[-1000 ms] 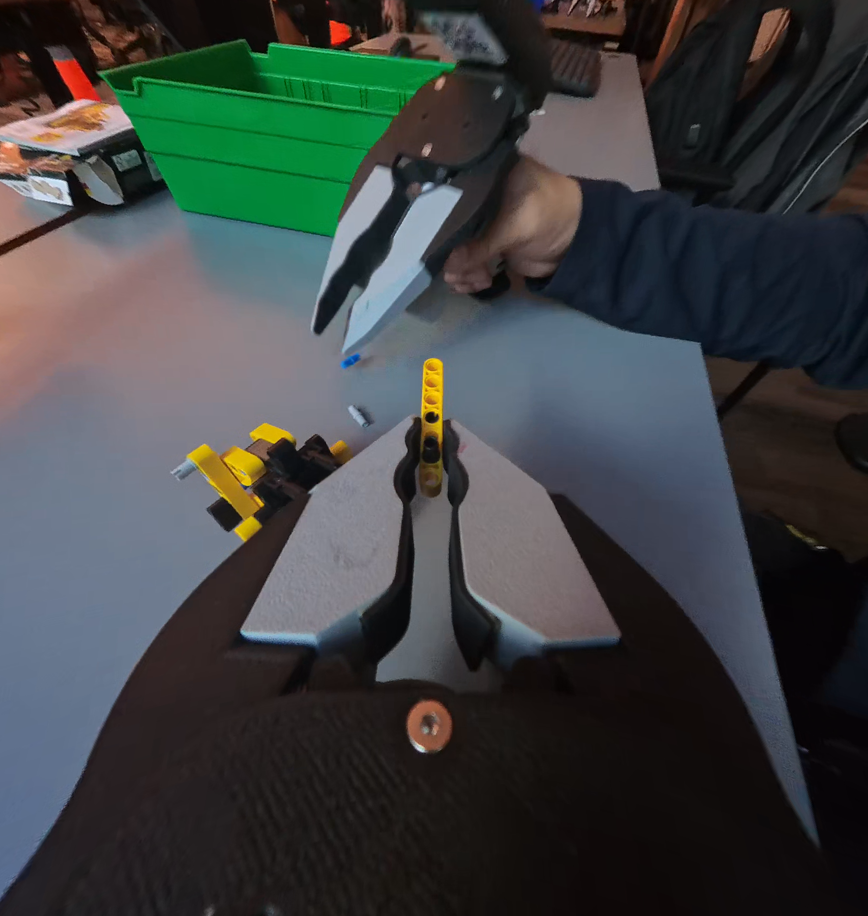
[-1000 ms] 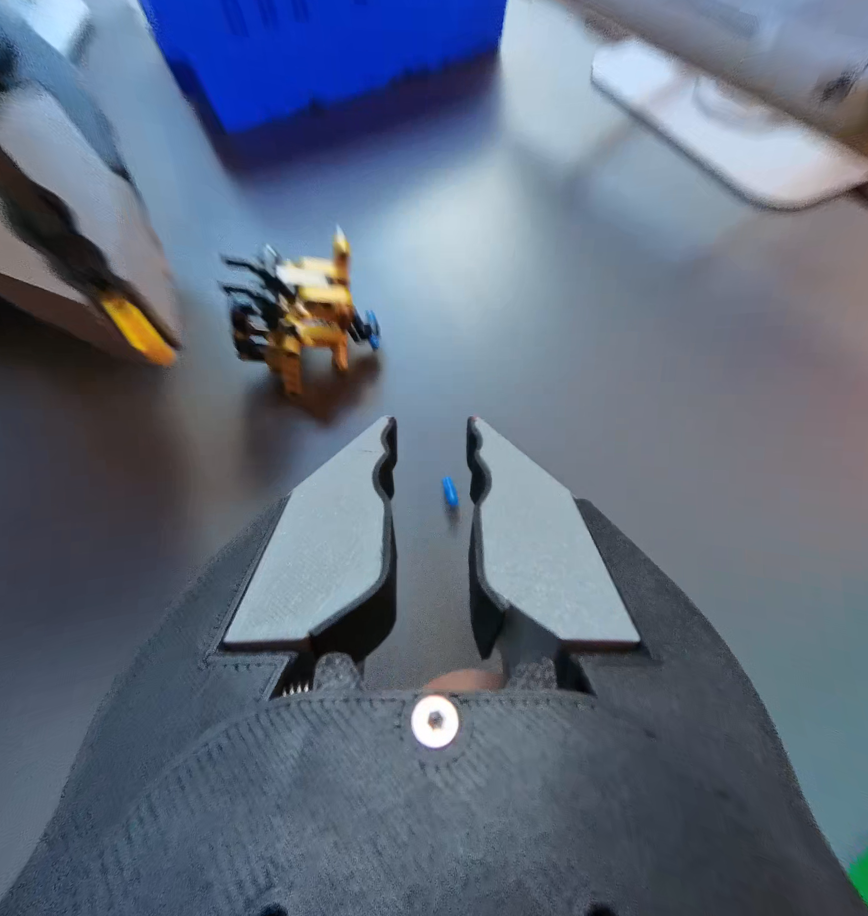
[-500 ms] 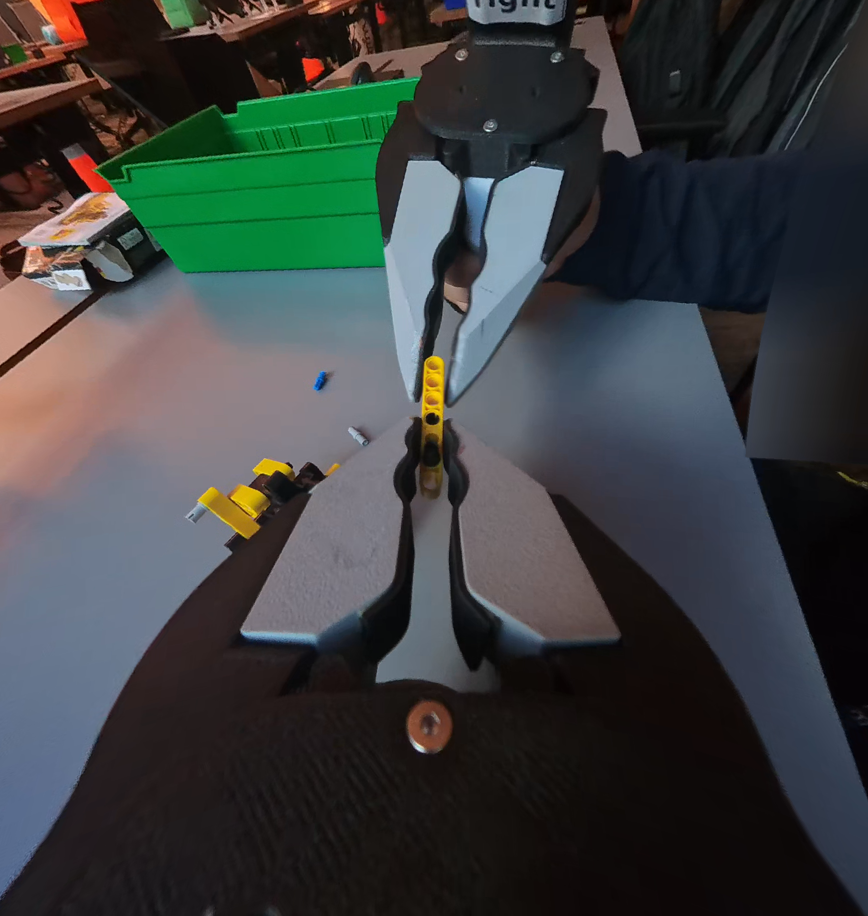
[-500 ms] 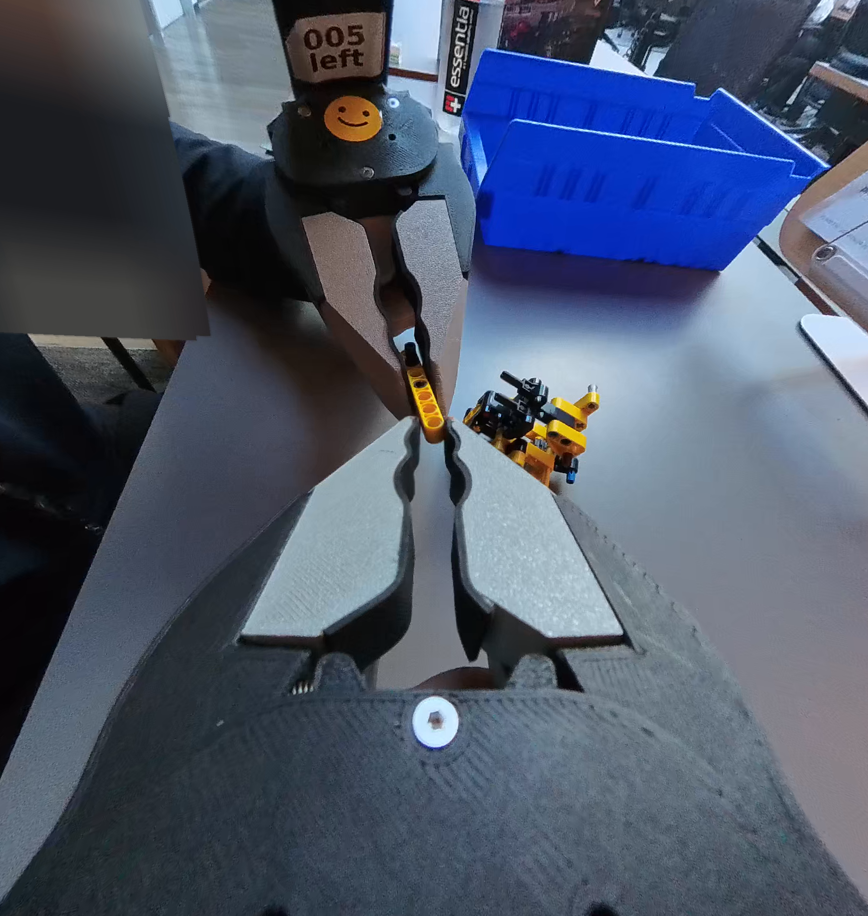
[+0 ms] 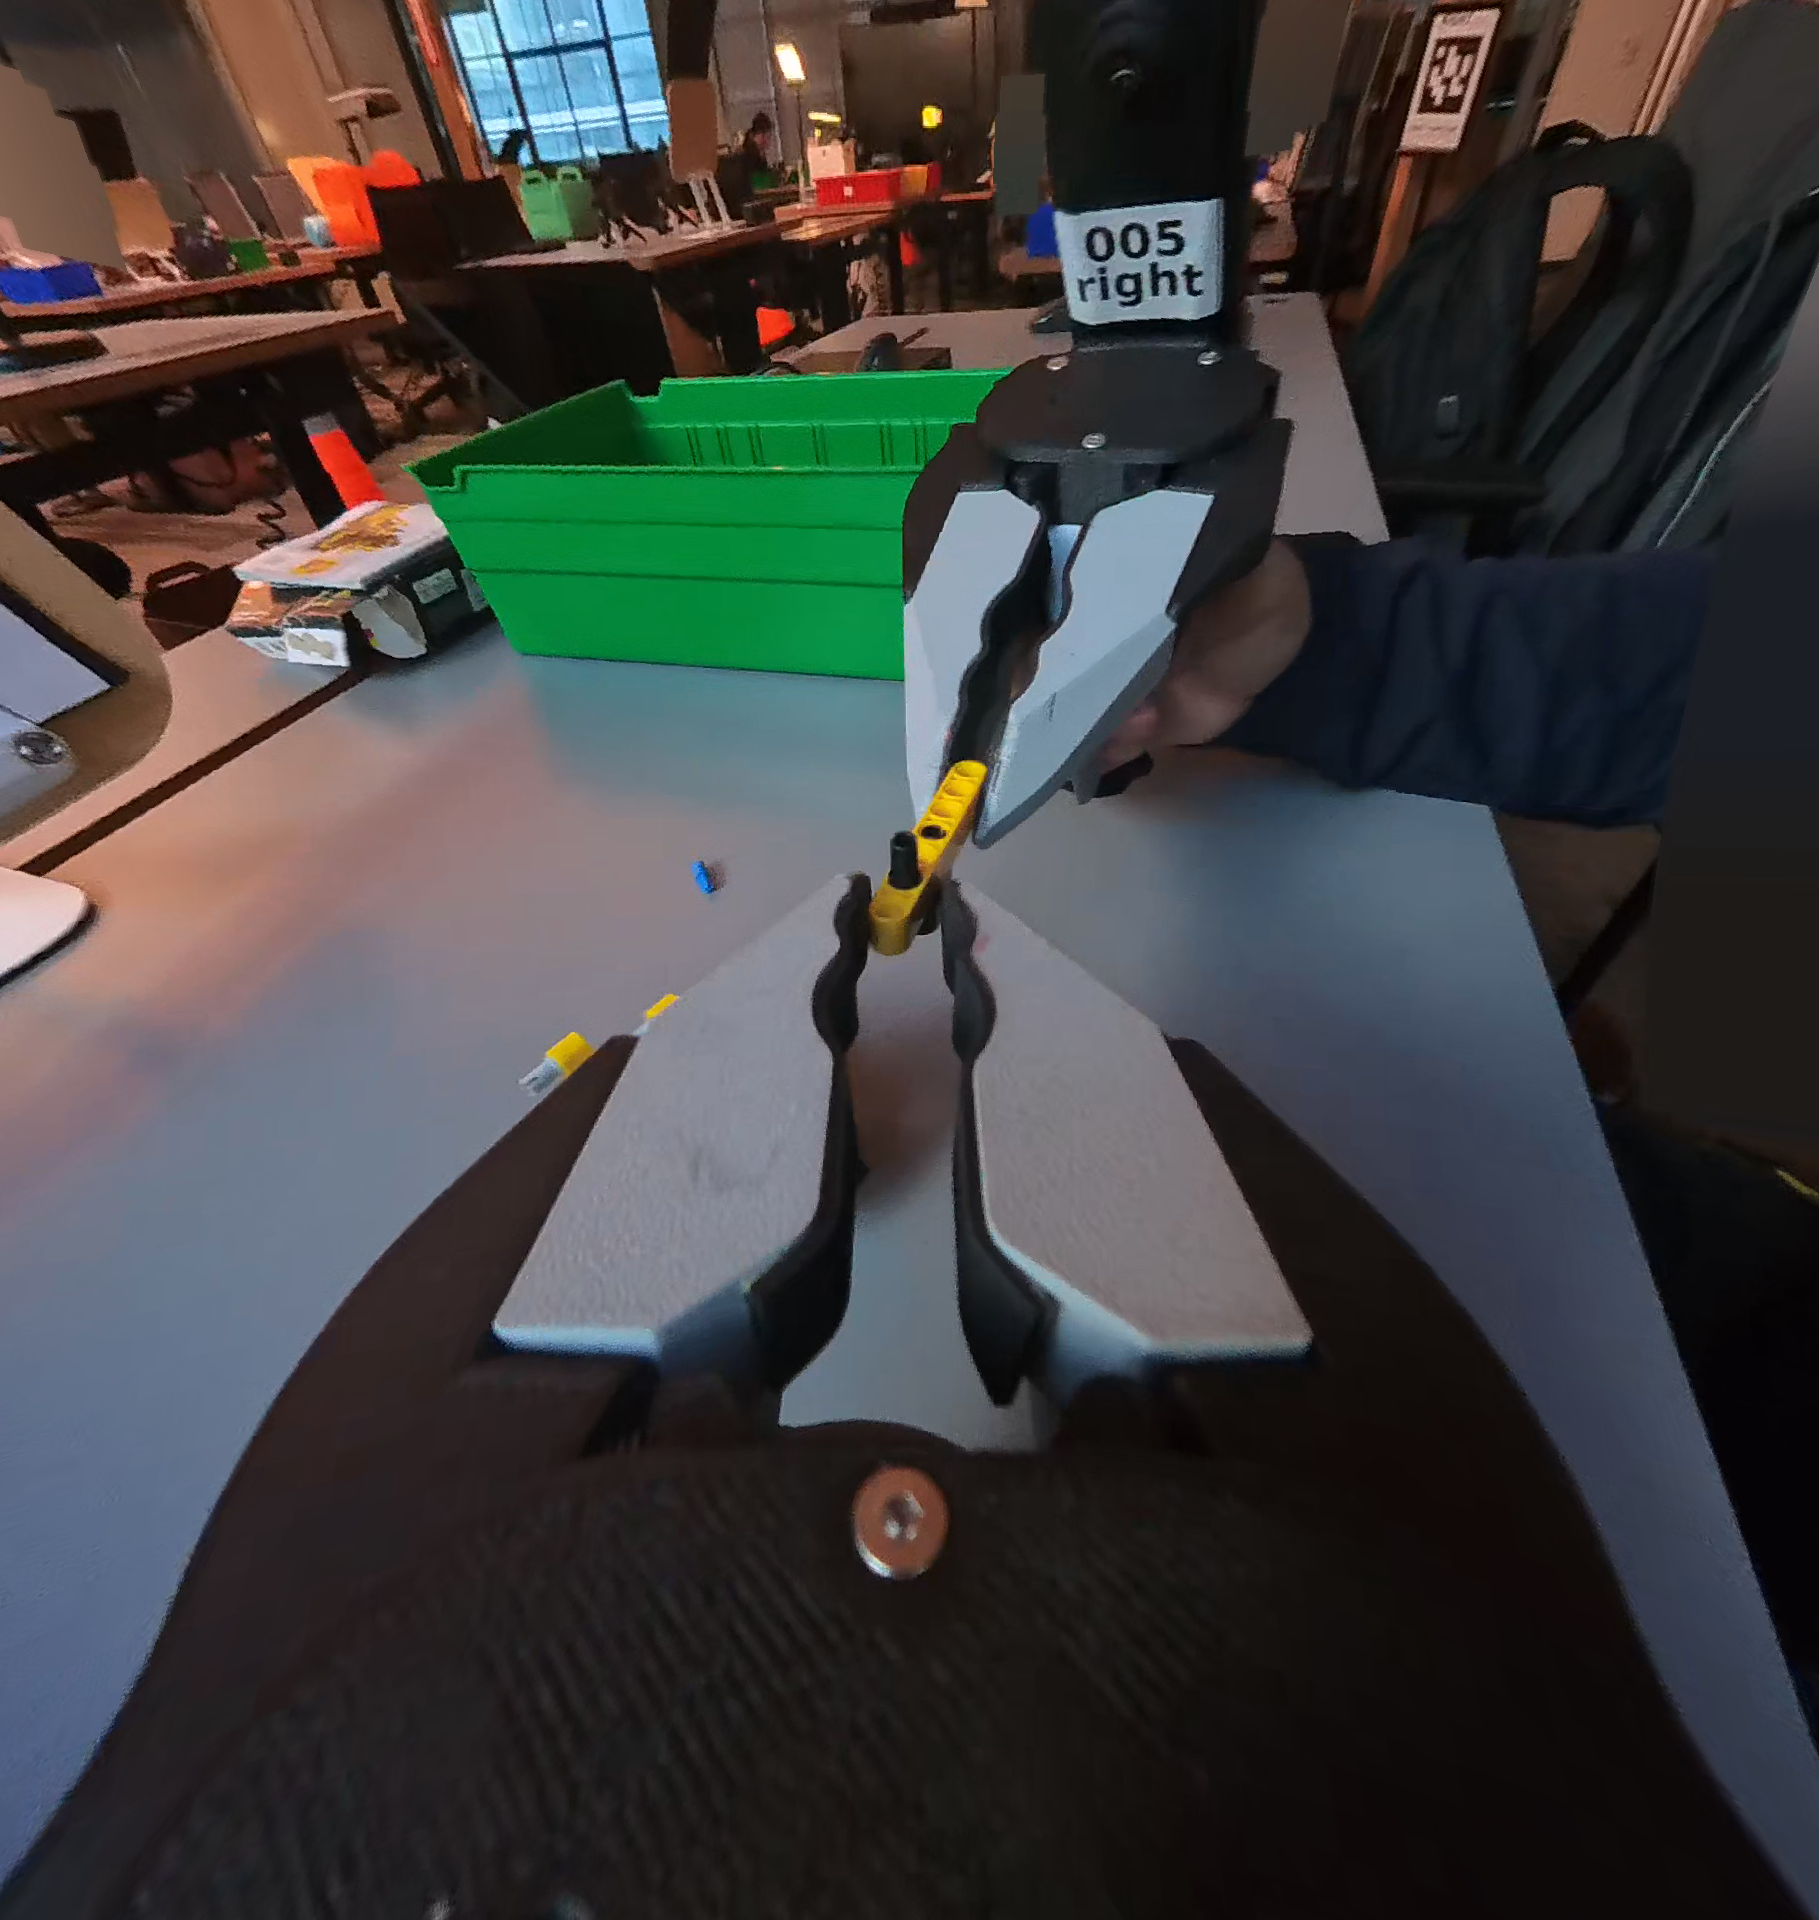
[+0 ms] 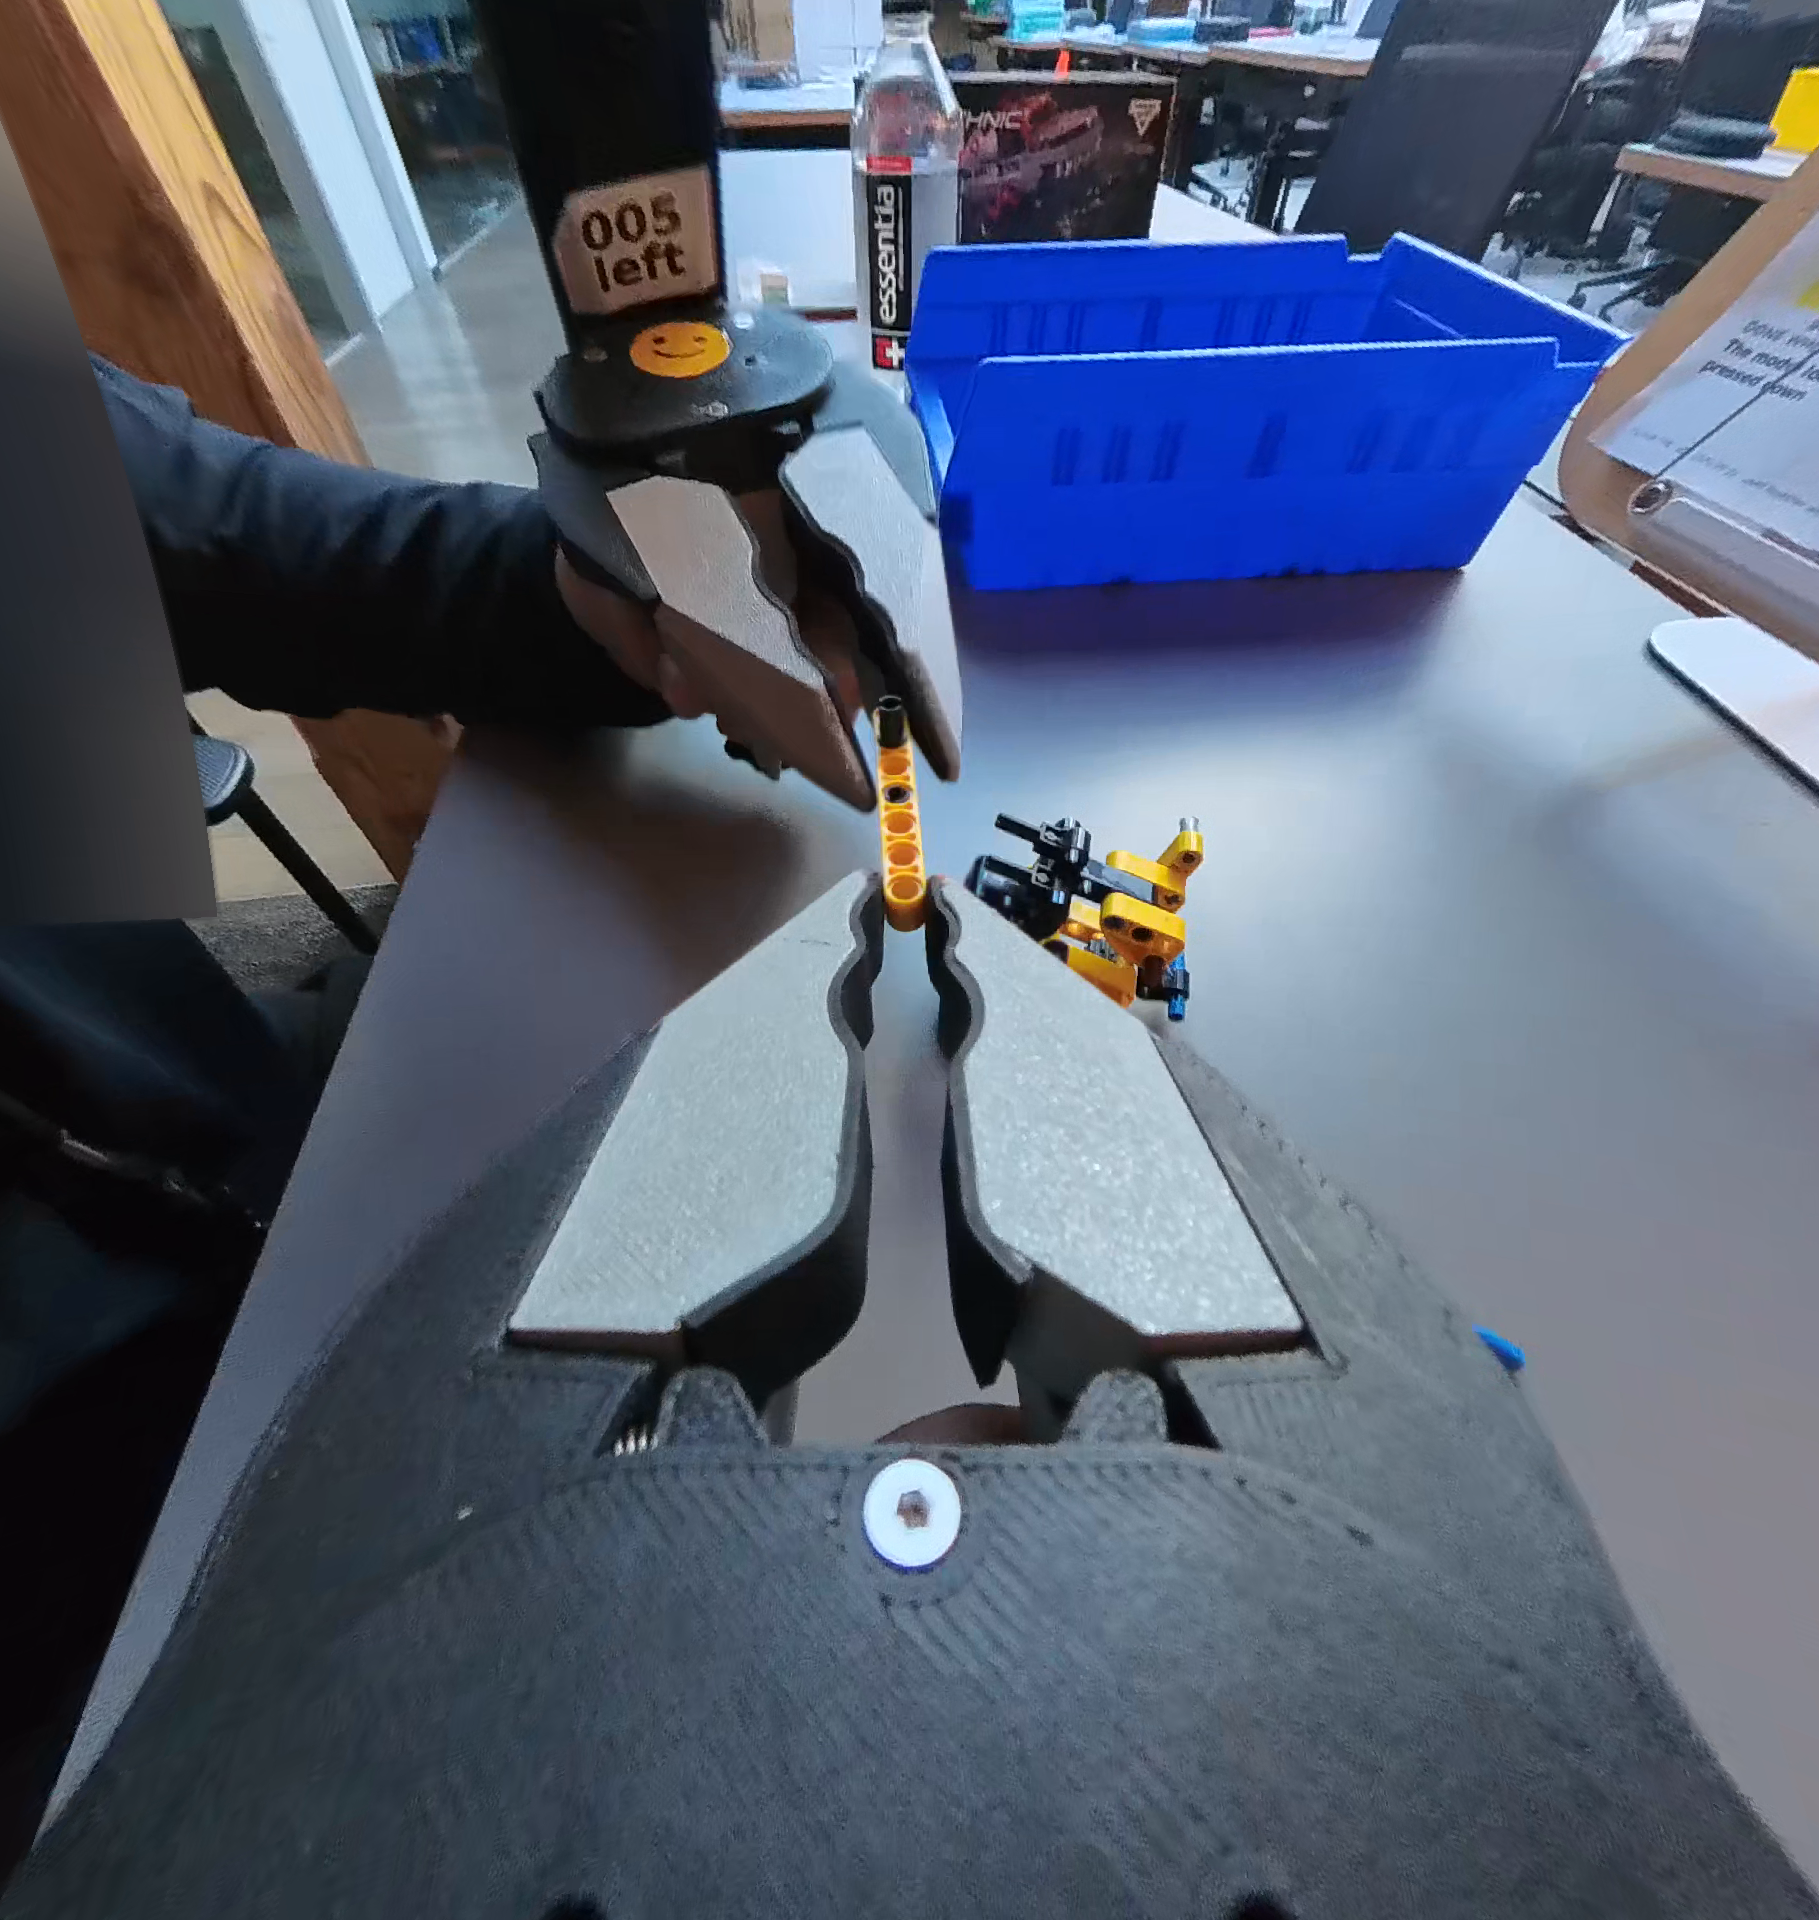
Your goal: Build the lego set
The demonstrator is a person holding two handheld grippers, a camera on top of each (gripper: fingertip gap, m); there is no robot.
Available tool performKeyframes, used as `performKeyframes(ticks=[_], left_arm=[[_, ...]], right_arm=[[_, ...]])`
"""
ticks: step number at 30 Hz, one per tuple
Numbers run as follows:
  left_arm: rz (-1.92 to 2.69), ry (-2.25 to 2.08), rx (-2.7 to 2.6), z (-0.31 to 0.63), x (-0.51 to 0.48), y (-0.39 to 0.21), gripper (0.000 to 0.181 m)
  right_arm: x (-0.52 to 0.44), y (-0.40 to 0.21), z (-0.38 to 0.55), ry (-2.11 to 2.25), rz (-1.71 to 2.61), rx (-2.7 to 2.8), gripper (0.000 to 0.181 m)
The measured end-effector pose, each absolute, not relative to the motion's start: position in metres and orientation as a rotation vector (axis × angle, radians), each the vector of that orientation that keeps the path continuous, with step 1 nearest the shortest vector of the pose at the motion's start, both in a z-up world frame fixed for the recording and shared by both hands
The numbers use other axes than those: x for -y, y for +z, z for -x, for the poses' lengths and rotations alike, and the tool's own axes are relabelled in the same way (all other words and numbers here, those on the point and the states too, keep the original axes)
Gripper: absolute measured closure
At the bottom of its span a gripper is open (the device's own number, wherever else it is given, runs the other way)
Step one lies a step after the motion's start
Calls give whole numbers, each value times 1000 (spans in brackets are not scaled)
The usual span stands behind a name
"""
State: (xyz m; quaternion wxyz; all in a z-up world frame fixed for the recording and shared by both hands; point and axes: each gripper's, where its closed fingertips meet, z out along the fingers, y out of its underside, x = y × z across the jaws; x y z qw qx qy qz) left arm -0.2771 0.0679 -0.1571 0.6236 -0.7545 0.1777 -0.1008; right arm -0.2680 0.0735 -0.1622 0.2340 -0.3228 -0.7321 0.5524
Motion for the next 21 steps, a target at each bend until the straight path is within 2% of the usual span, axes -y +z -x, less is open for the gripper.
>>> performKeyframes(ticks=[7,9,11,21], left_arm=[[1747,-303,-420,275,-63,-158,176],[1741,-324,-441,270,-62,-158,177],[1749,-325,-468,264,-62,-161,177],[1683,-368,-455,261,-60,-151,177]], right_arm=[[-74,-163,268,1502,893,2003,175],[-71,-159,268,1537,883,1991,164],[-65,-160,268,1529,854,2012,170],[-60,-162,267,1493,801,2024,172]])
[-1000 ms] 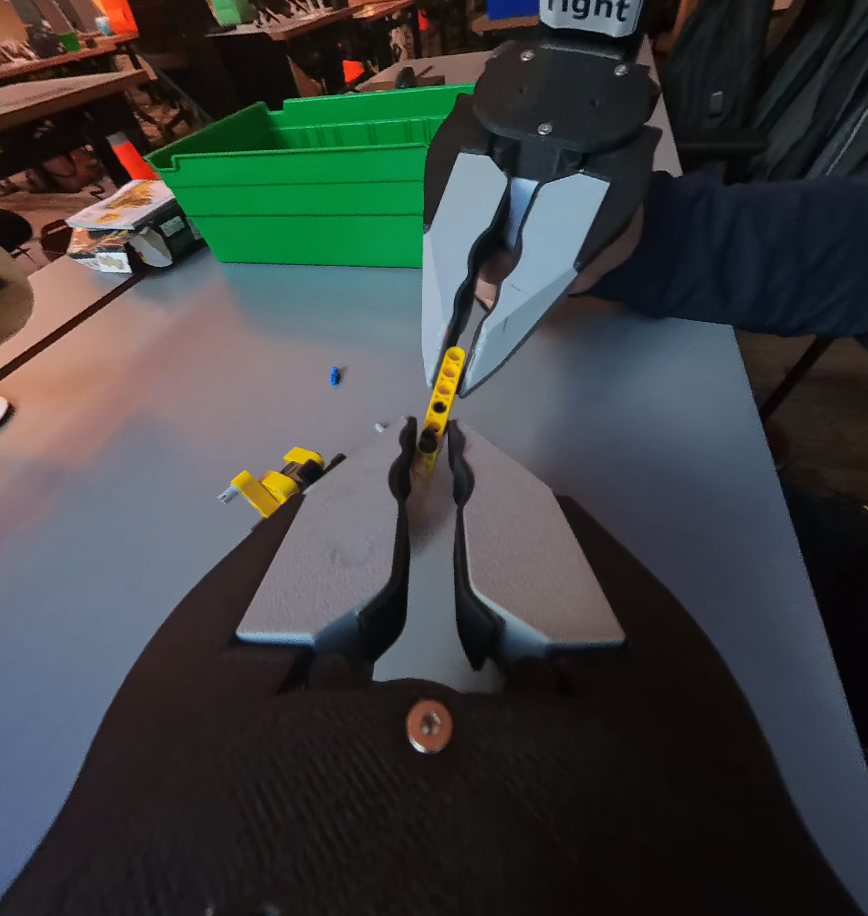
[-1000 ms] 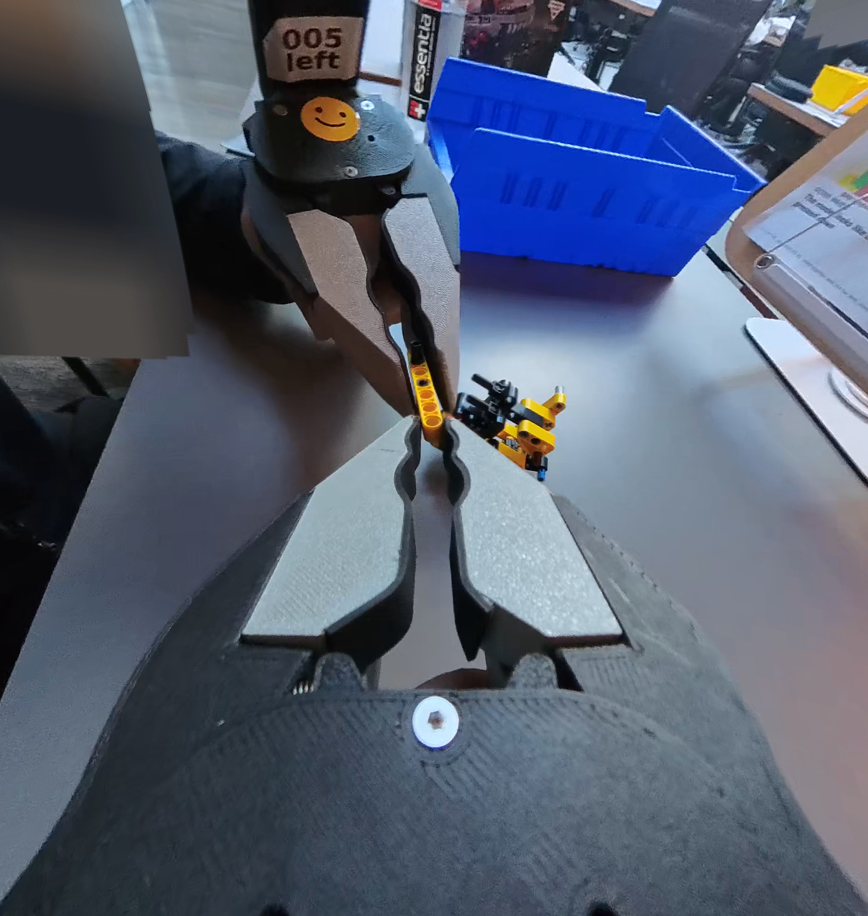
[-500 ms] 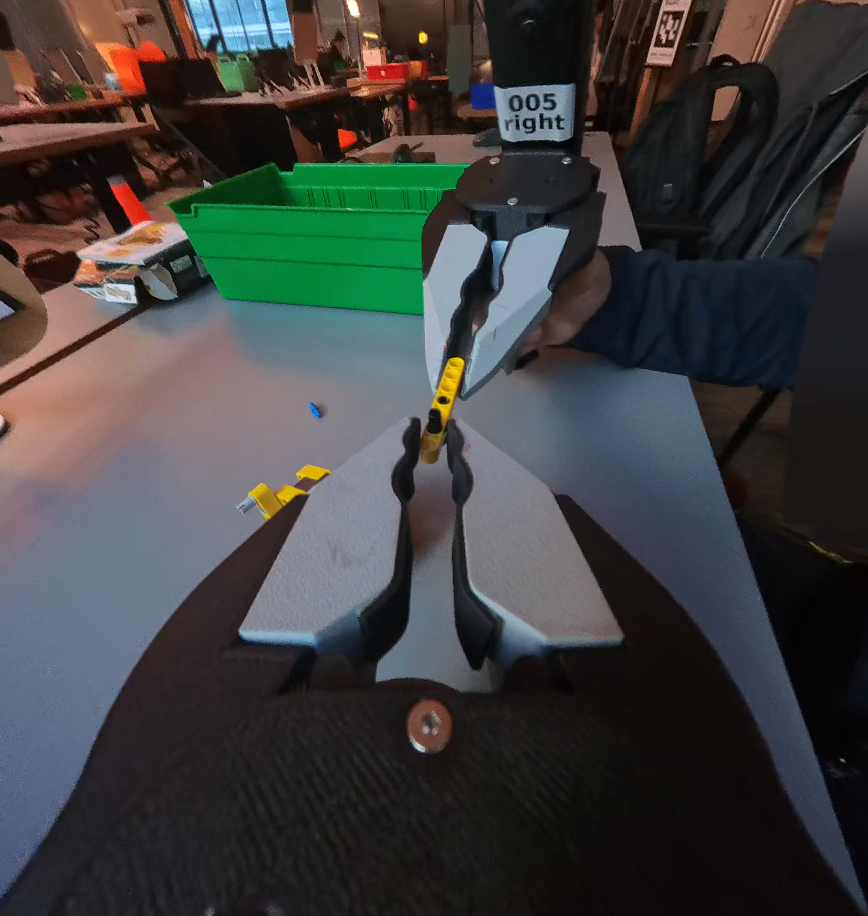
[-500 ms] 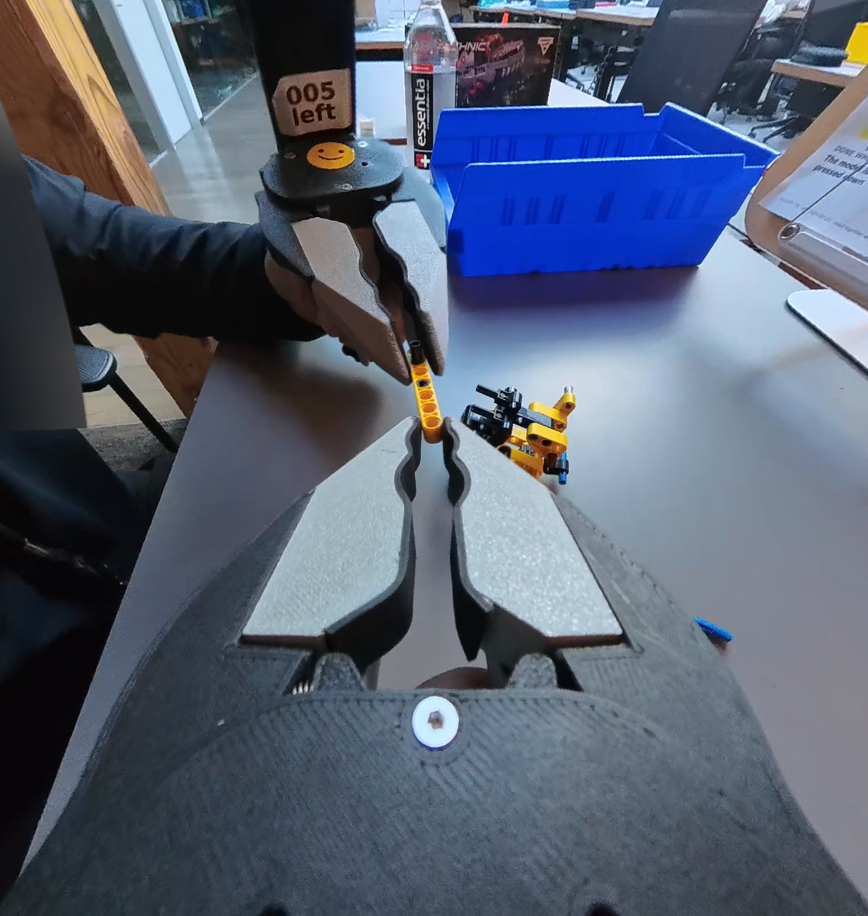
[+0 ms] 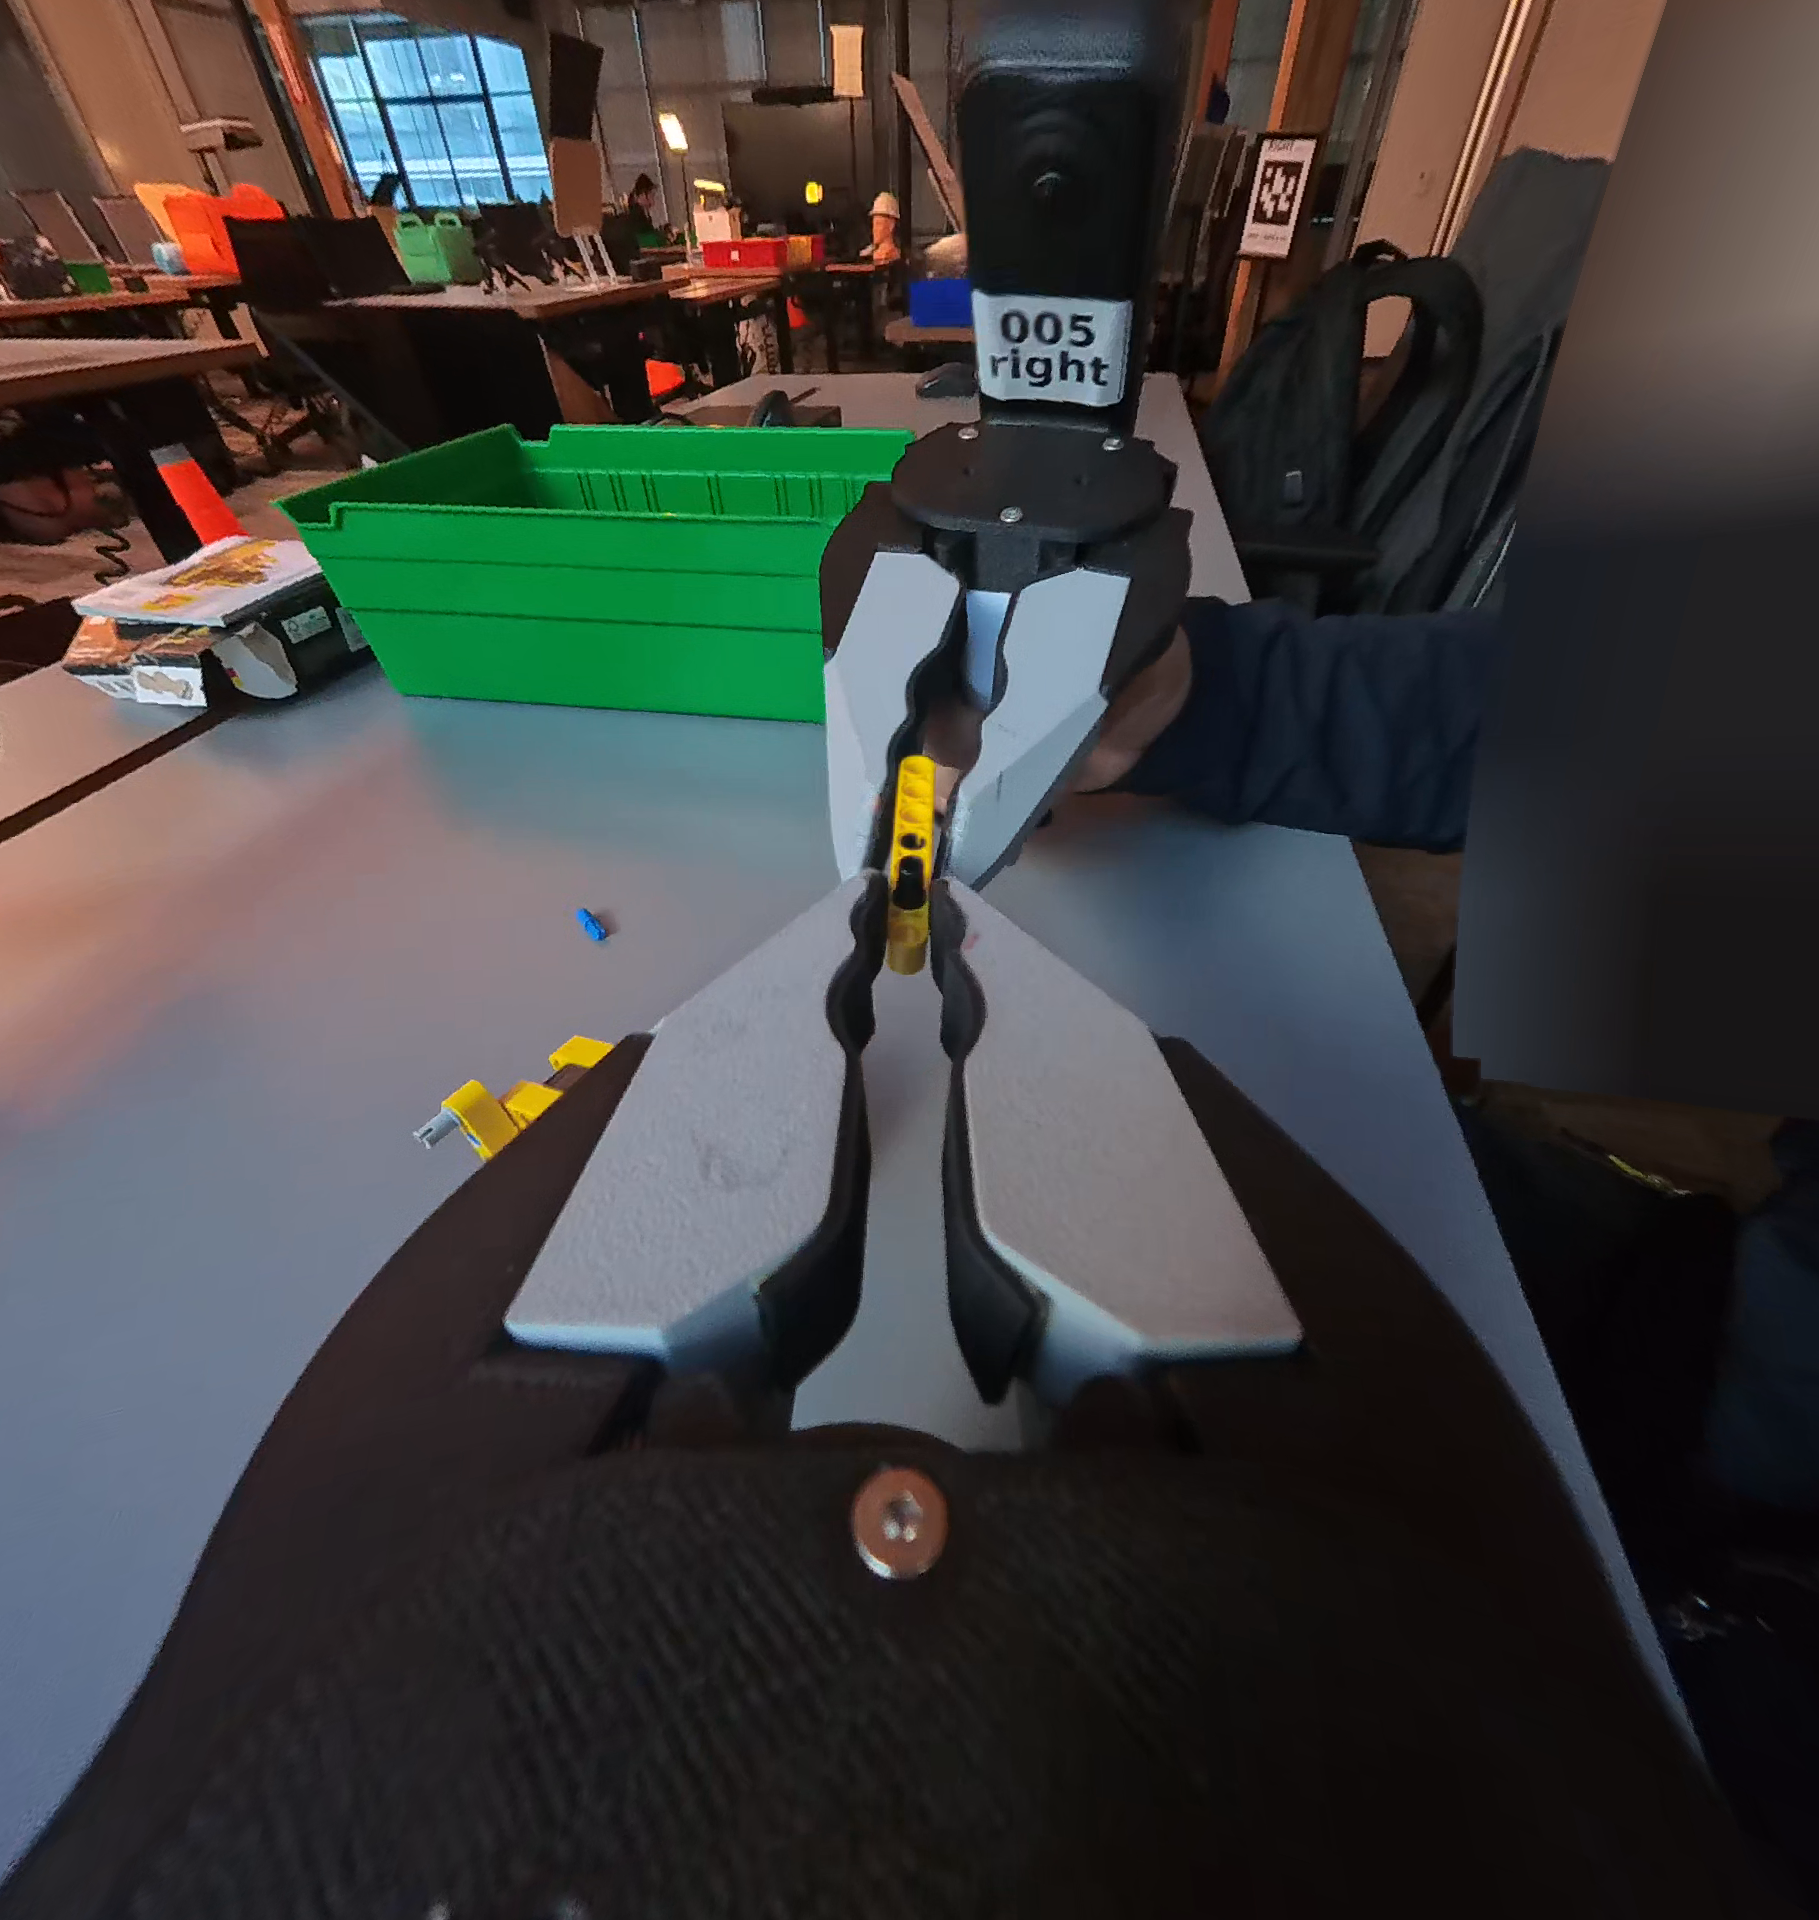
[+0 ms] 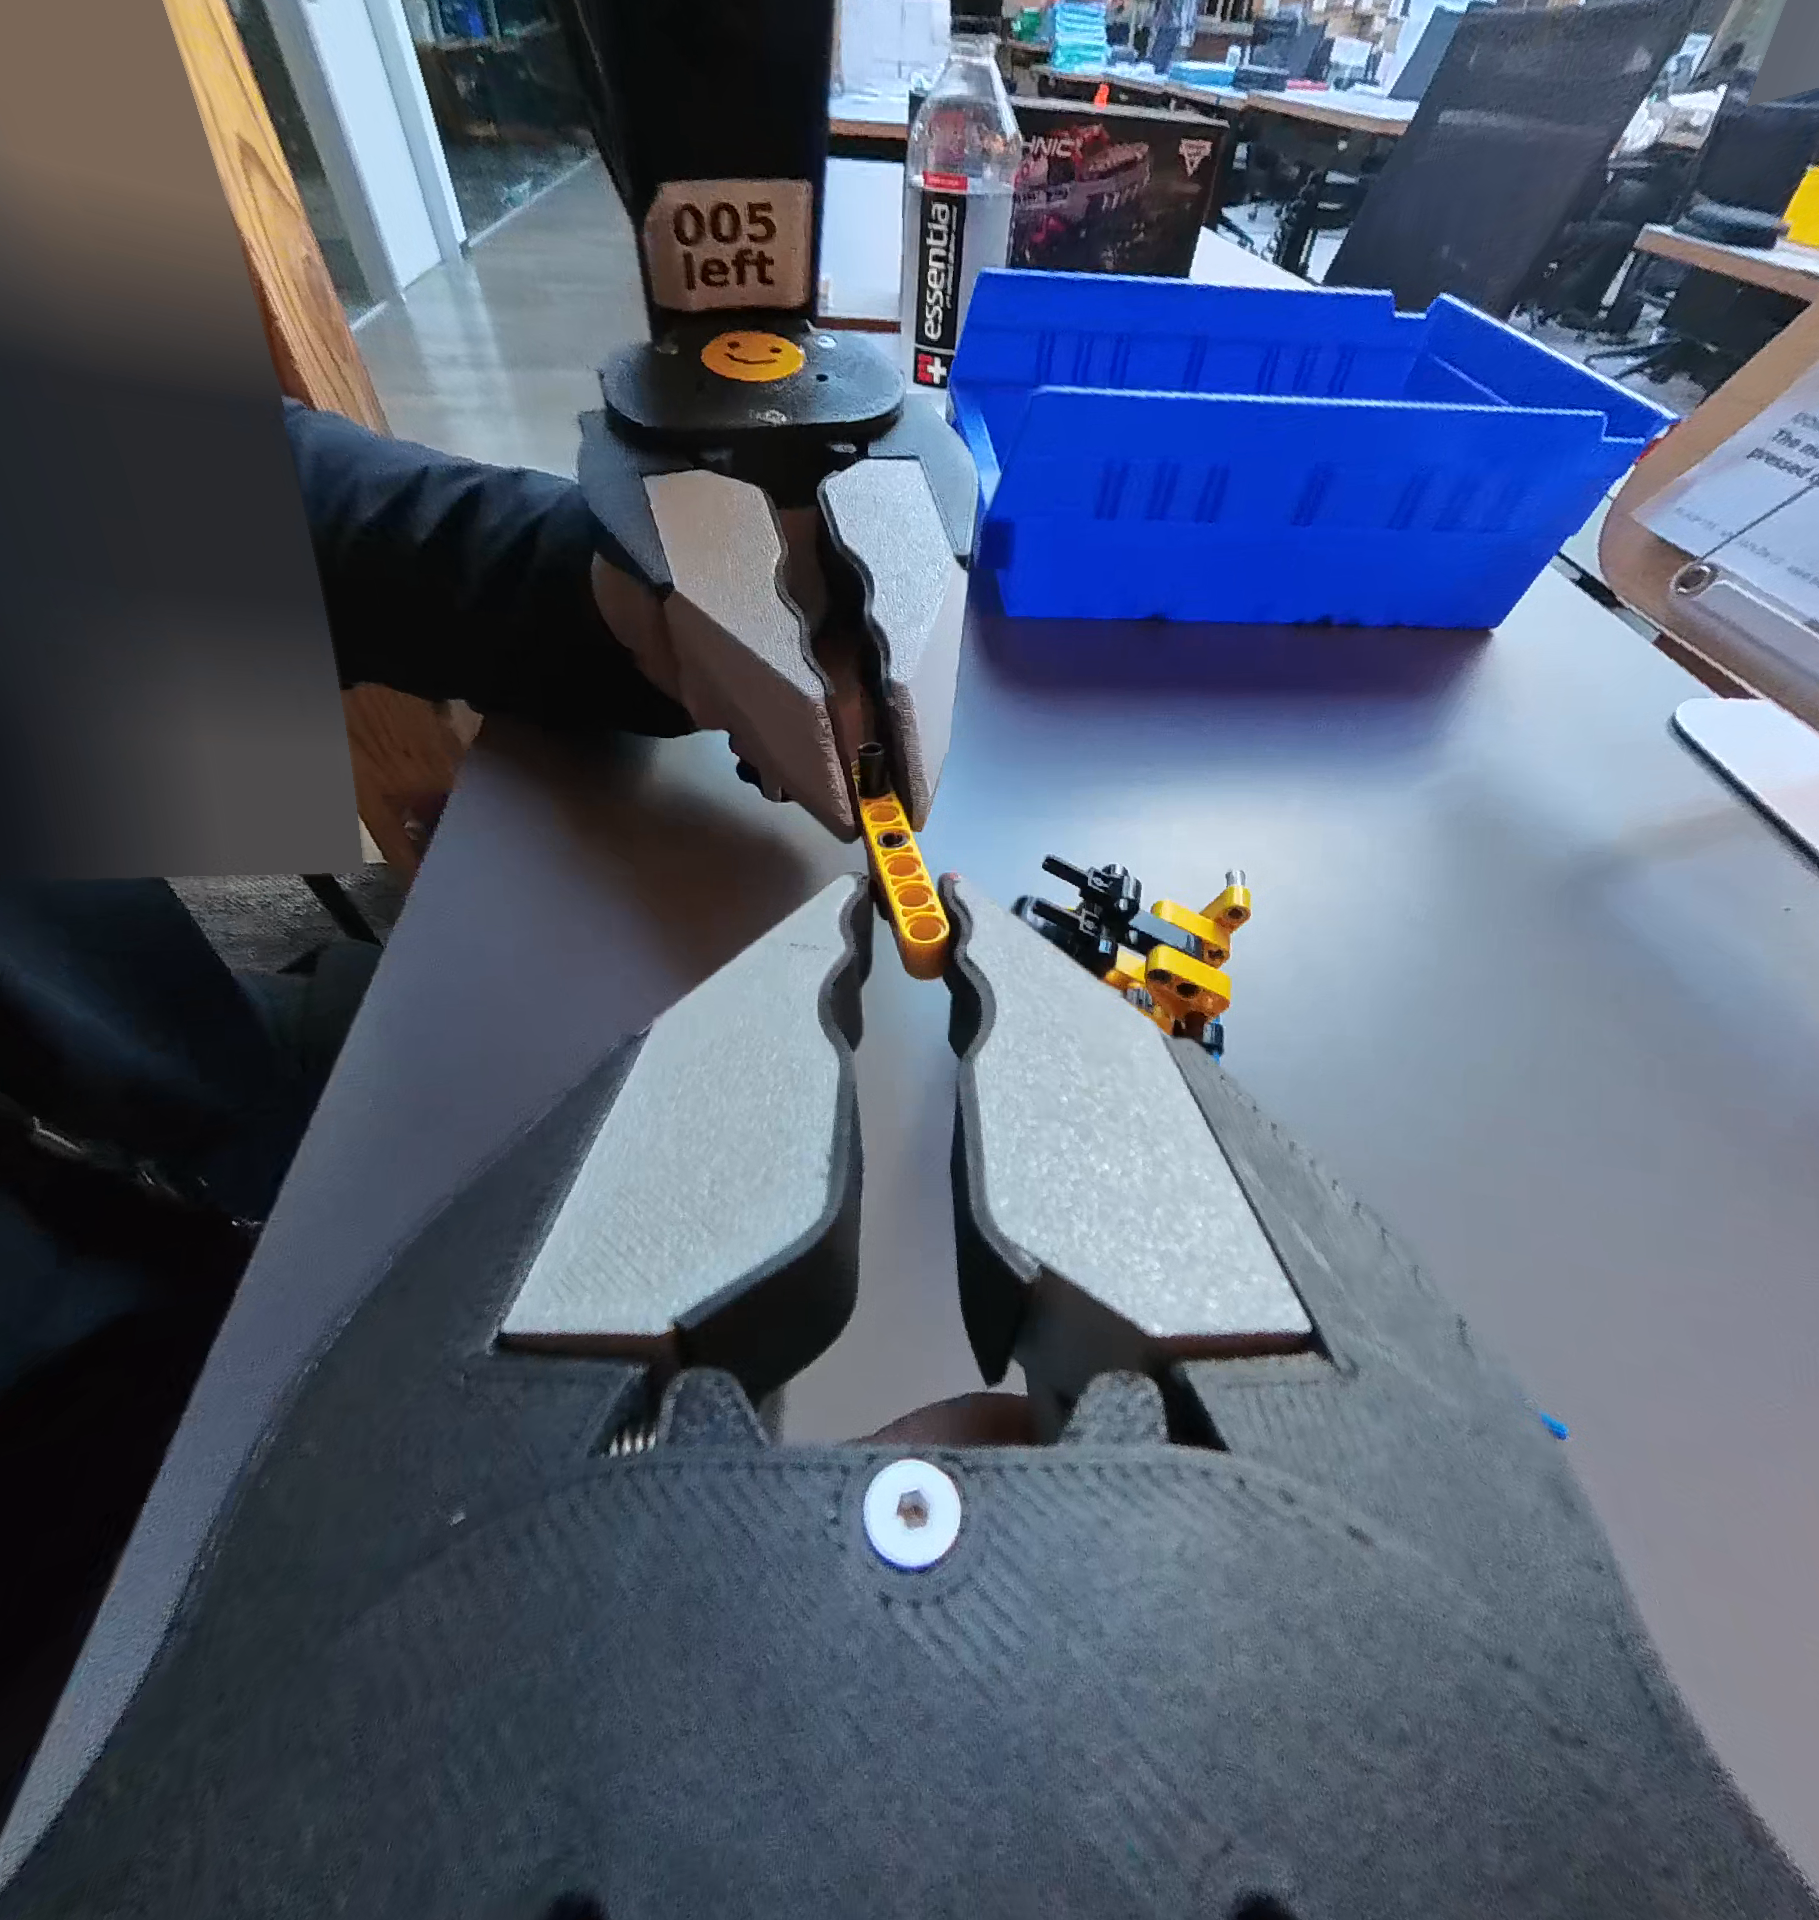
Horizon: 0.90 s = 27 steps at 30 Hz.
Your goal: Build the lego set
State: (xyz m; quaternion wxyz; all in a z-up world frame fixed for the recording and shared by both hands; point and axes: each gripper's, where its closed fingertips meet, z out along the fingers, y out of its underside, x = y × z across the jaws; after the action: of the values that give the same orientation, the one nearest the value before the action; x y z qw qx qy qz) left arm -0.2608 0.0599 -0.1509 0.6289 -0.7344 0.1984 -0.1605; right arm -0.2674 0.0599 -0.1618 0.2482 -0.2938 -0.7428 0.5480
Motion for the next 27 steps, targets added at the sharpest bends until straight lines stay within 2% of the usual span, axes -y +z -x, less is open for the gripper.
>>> performKeyframes(ticks=[4,6,11,20,23,25,27], left_arm=[[1683,-384,-458,259,-59,-151,176],[1695,-383,-472,257,-59,-154,176],[1706,-416,-463,257,-59,-156,176],[1706,-410,-479,257,-57,-156,178],[1702,-419,-469,257,-58,-156,172],[1671,-453,-481,253,-56,-152,180],[1653,-482,-478,251,-55,-150,180]], right_arm=[[-55,-157,264,1583,802,2023,166],[-55,-161,264,1564,801,2044,173],[-54,-164,263,1541,783,2062,176],[-51,-171,262,1513,803,2115,177],[-48,-170,260,1561,808,2118,176],[-46,-167,258,1620,816,2107,177],[-45,-165,256,1677,830,2113,177]])
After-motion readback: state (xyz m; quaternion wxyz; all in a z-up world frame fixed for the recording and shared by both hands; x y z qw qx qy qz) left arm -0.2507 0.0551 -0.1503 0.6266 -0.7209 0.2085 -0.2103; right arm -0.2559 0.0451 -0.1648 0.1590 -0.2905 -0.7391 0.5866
